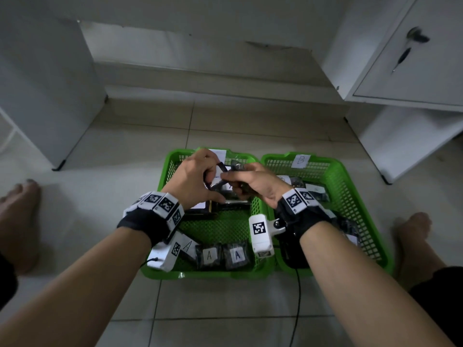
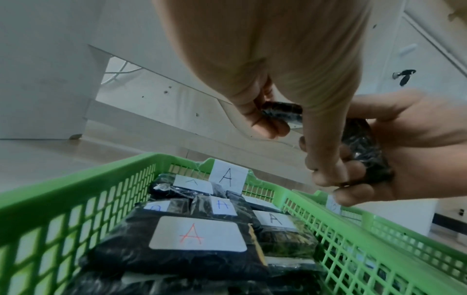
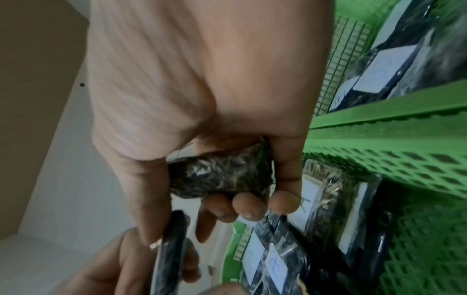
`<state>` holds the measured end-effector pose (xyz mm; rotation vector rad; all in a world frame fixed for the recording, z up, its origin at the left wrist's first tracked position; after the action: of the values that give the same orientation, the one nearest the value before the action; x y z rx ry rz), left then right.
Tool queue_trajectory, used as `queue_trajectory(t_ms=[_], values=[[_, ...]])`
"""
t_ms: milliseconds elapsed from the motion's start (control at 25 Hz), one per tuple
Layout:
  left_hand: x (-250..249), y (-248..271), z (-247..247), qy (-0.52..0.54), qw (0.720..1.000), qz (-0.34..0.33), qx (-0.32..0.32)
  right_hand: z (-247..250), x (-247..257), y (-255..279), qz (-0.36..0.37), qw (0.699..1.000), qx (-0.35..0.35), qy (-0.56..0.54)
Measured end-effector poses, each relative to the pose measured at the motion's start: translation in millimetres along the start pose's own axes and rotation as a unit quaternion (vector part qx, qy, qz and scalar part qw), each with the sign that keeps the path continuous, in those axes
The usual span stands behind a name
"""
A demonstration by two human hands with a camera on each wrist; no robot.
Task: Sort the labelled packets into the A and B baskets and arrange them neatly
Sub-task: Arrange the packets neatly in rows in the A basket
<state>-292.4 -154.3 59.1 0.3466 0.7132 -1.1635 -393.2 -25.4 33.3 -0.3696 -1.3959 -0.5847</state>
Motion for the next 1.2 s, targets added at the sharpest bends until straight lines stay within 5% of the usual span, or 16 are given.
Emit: queue_trajectory(t_ms=[160,320,440,640,720,1000,1200], values=[[-2,-4,1,0.154,0.986,0.062,0.005,12,5,-3,0.005,0.998,-0.064,-0.018],[24,-20,-3,0.396,0.894,0.212,0.009,25,20,-2,0.023,0.995,-0.055,0.084],[32,-36,-4,0.355,0.900,0.253,0.018,41,56,-2,0.144,0.942,-0.136,0.271],[24,-47,-3,0.313,0.924,0.219,0.015,7,69,-13,0.227,0.916,0.017,0.330],[34,-46,-4,0.336,0.903,0.267,0.001,1,62,-16,0.233,0.912,0.028,0.337],[42,-46,-5,0.388,0.866,0.315,0.012,2,48,-24,0.206,0.914,-0.016,0.350],[58,-45,9,0.270,0.901,0.330,-0.081,12,19,-42,0.068,0.892,0.034,0.445]])
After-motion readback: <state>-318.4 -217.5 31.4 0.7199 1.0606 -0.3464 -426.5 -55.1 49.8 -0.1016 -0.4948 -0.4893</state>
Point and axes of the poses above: each hand's wrist, its own y-axis away from the middle knuckle, its own z-axis out of the back of the hand, x = y × z, the point moved 6 cm from there along -y, towards the middle knuckle, and after that the axes turned 15 degrees about z, right-handed, at the moved point
